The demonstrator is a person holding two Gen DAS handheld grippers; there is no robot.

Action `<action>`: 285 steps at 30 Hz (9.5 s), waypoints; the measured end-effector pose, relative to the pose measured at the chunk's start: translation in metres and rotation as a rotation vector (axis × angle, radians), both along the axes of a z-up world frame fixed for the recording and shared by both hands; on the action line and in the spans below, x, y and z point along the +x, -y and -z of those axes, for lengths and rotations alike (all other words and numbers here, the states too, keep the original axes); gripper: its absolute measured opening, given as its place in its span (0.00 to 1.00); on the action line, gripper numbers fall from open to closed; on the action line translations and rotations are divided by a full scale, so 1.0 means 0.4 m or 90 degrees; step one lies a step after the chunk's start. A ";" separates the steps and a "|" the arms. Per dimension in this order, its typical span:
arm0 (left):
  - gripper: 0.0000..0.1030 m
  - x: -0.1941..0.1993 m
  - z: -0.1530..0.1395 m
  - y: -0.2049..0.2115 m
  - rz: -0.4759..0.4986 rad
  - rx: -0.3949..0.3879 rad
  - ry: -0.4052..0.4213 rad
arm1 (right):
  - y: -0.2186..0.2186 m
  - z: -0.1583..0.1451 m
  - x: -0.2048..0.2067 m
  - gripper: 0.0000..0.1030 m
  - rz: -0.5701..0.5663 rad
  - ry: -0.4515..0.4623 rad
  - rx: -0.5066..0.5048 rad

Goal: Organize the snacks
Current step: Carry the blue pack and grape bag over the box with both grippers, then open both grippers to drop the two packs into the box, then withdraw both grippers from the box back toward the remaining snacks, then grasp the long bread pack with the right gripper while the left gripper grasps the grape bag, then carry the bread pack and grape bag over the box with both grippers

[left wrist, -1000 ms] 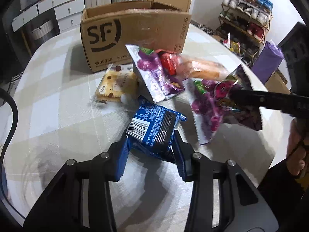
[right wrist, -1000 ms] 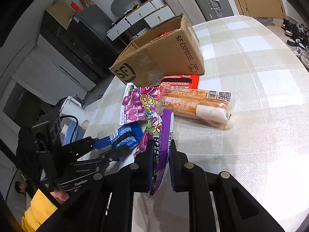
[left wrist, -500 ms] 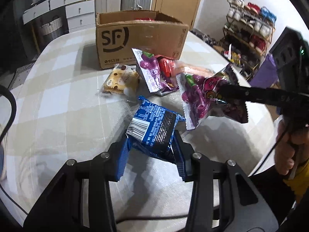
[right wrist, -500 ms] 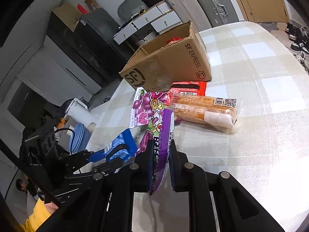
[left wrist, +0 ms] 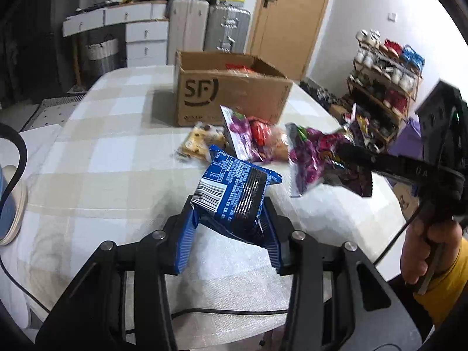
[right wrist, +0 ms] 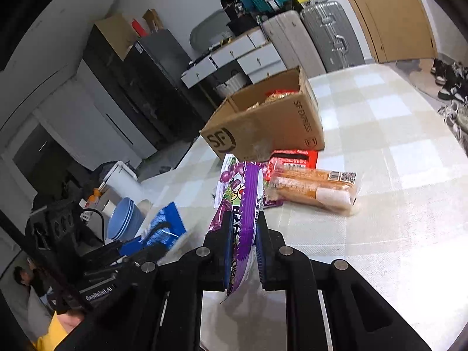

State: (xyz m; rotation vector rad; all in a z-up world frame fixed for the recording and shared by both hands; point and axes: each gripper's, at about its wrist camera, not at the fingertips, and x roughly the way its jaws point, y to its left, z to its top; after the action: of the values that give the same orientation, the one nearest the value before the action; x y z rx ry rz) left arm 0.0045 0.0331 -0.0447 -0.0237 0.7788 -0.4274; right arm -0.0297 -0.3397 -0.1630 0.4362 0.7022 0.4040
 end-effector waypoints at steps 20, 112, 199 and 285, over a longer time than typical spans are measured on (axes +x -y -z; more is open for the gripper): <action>0.38 0.002 -0.189 -0.116 -0.039 -0.108 0.033 | -0.050 -0.191 -0.003 0.13 0.008 0.092 0.023; 0.83 0.732 -0.126 0.236 0.006 0.104 -0.059 | -0.028 -0.179 0.623 0.65 0.053 0.020 -0.241; 0.99 0.114 -0.117 -0.035 -0.132 -0.045 0.098 | 0.039 -0.059 0.031 0.99 0.079 0.129 -0.178; 0.20 0.305 0.059 0.162 -0.009 -0.031 -0.060 | 0.024 0.107 0.174 0.37 -0.041 -0.102 -0.222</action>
State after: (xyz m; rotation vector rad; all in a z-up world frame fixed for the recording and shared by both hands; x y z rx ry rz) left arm 0.1264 -0.0317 -0.0681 -0.0950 0.8609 -0.4343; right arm 0.0399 -0.3494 -0.2059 0.1163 0.9254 0.3013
